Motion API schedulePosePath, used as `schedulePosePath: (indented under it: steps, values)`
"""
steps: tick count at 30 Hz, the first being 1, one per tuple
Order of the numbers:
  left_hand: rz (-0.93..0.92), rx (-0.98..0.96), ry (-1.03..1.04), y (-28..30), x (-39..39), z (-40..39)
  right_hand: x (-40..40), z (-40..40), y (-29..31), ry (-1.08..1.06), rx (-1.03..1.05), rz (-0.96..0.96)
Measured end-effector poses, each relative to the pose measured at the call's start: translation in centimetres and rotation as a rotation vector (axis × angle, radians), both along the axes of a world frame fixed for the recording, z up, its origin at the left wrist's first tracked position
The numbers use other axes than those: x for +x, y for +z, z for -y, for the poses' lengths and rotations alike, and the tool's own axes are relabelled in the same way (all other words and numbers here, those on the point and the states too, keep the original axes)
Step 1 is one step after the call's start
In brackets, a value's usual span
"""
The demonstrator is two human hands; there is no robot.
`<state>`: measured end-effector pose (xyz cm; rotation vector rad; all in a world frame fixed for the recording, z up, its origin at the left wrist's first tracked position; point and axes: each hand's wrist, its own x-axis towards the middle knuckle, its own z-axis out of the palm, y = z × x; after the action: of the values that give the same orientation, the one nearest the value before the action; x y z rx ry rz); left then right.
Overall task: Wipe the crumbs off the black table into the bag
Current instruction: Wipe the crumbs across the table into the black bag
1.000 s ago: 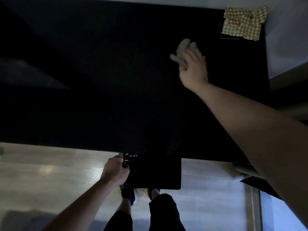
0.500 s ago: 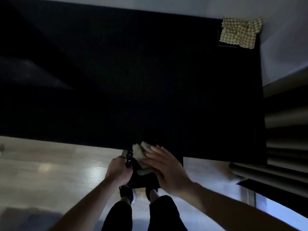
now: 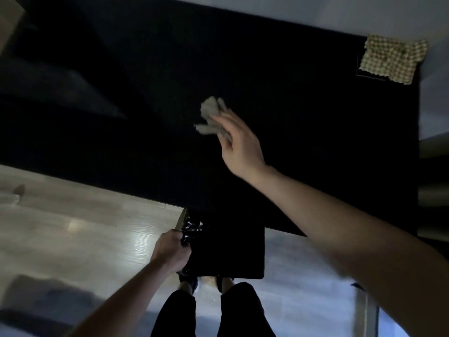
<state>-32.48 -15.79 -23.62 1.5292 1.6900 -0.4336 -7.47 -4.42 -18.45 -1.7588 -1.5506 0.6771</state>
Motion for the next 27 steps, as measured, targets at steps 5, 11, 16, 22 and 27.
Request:
schedulePosePath:
  steps: [5, 11, 16, 22, 27]
  values:
    - [-0.017, 0.015, 0.043, -0.6, -3.0, -0.7, -2.0, -10.0, -0.1, 0.048, -0.089, 0.115]
    - [-0.044, 0.022, 0.058, -0.4, -5.8, -1.6, -4.8, -15.8, -2.7, 0.154, -0.169, 0.380]
    - [-0.015, 0.015, 0.093, -0.2, -7.2, -2.3, -7.3, -11.8, -2.7, 0.375, -0.107, 0.390]
    - [-0.005, 0.000, 0.091, 0.2, -7.0, -2.8, -9.3, 2.3, -3.5, 0.459, -0.049, 0.223]
    - [0.029, -0.012, 0.066, 0.2, -6.0, -2.6, -9.1, 13.0, -3.7, 0.607, -0.128, 0.178]
